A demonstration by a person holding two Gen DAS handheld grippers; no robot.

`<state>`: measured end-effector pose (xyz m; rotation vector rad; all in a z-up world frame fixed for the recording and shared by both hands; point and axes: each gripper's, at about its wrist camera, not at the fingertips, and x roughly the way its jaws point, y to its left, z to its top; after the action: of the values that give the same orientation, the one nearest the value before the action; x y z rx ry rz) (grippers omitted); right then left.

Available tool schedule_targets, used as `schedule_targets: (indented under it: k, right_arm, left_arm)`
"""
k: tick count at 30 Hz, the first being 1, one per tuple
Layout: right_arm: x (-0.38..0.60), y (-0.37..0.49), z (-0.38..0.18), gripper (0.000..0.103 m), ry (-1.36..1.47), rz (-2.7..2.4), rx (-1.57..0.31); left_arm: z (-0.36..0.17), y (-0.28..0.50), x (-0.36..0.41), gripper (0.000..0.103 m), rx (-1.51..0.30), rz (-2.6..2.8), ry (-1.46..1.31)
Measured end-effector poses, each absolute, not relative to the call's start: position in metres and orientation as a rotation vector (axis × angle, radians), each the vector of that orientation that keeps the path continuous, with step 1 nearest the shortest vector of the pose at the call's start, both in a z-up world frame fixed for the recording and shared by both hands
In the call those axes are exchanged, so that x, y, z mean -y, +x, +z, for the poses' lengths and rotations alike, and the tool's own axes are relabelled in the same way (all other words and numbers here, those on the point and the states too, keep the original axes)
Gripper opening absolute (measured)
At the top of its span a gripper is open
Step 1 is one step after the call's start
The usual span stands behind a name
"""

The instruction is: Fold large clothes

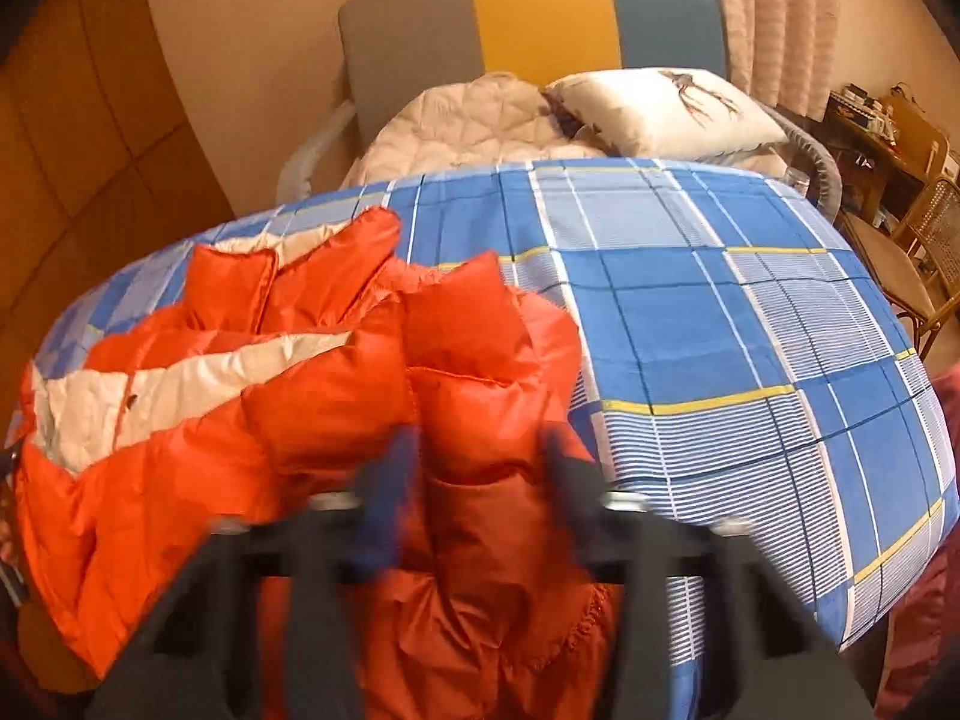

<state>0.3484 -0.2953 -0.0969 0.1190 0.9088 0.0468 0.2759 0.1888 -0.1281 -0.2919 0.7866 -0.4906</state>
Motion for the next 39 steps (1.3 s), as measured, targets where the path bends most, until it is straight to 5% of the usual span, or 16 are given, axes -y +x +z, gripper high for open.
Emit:
schedule_targets:
  k: [3, 6, 20, 39]
  right_arm:
    - [0.297, 0.341, -0.092, 0.005, 0.123, 0.029, -0.886]
    - [0.305, 0.329, -0.077, 0.002, 0.162, 0.008, -0.834]
    - [0.320, 0.350, -0.022, 0.000, 0.230, -0.067, -0.668]
    - [0.324, 0.462, -0.101, 0.000, 0.263, -0.274, -0.776]
  left_arm:
    - [-0.118, 0.269, -0.189, 0.006, -0.752, -0.484, -0.278]
    - [-0.107, 0.262, -0.194, 0.005, -0.710, -0.479, -0.295]
    - [-0.058, 0.290, -0.202, 0.005, -0.564, -0.437, -0.338]
    - [-0.131, 0.438, -0.179, 0.005, -0.788, -0.229, -0.353]
